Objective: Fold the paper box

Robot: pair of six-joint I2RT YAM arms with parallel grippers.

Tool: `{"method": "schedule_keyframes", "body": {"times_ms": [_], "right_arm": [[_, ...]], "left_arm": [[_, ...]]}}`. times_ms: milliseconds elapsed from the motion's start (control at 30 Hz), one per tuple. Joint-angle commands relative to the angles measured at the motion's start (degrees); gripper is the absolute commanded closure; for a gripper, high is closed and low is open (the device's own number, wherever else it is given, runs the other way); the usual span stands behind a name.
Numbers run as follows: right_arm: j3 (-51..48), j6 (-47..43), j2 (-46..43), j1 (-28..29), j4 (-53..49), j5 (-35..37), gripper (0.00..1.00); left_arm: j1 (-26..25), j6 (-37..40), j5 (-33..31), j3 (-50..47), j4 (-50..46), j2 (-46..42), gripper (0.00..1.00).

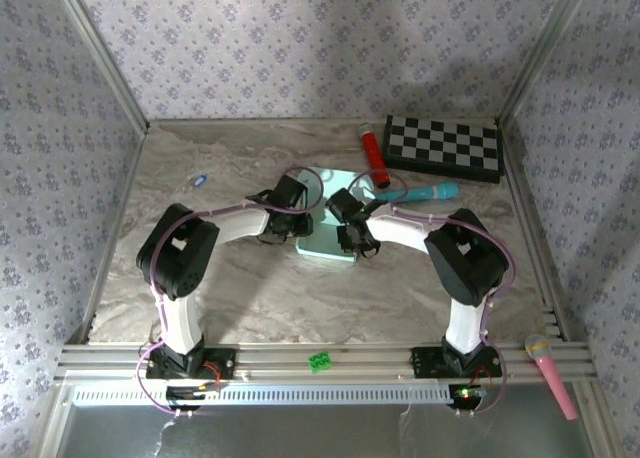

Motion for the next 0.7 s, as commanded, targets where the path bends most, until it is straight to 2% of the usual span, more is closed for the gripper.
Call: {"method": "schedule_keyframes", "body": {"times_ms": [0, 500, 667], "right_arm": [[-0.37, -0.91, 2.4, 0.63, -3.7, 0.41, 0.74], [-0.28, -0.32, 2.76, 0.62, -4.66, 0.63, 0.74], [-0.28, -0.12, 2.66, 0.59, -4.99, 0.67, 0.74]], "left_arm": [[-0.02, 0.48, -0.53, 1.27, -3.41, 1.87, 0.74], [-0.9, 3.22, -4.61, 3.04, -7.55, 2.19, 0.92], [-1.72, 4.49, -7.55, 3.97, -9.69, 2.69, 0.93]]}}
